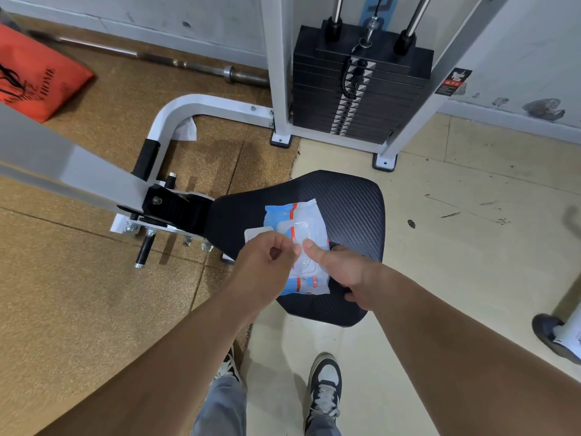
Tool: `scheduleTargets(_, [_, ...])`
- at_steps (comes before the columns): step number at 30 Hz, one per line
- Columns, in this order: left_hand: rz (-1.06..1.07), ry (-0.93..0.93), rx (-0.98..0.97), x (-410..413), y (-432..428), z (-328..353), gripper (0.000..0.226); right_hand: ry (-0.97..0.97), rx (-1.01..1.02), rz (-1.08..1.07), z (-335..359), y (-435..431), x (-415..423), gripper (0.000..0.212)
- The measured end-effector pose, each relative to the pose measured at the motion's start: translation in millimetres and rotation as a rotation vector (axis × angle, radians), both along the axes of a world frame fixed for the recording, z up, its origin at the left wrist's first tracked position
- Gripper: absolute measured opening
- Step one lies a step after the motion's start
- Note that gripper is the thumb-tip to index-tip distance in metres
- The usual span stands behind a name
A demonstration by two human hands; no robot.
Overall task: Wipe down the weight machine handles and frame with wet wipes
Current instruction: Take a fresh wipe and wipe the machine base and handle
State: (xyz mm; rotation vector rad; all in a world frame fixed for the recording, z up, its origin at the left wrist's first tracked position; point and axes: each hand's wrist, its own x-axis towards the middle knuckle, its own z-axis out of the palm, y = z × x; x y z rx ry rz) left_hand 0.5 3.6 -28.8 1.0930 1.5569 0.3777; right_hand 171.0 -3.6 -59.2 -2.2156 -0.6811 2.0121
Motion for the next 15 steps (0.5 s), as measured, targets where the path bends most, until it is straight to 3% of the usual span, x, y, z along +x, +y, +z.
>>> scheduleTargets(3, [0.228, -0.332, -0.163, -8.5, -2.9, 3.6, 0.016, 0.049, -0.01, -0.019, 0.2, 0.5, 3.7, 0.05])
scheduleTargets(5, [0.37, -0.426, -0.219, -11.7, -2.9, 3.1, 0.016, 0.034, -0.011, -0.013, -0.3, 1.2, 2.3, 0.061])
scheduleTargets(10, [0.334, -0.094, -0.093, 3.2, 0.4, 4.9, 0.027, -0.023, -0.012, 0.008, -2.9, 1.0, -2.3, 0.075])
scheduleTargets(12, [0.268, 0.024, -0.059, 11.2, 2.0, 9.7, 0.037, -0.01, -0.013, 0.016, -0.9, 0.9, -1.2, 0.069])
scheduleTargets(15, [0.131, 0.134, -0.019, 14.9, 2.0, 11.9, 0.031, -0.021, 0.0, 0.016, -1.5, 1.1, -1.2, 0.057])
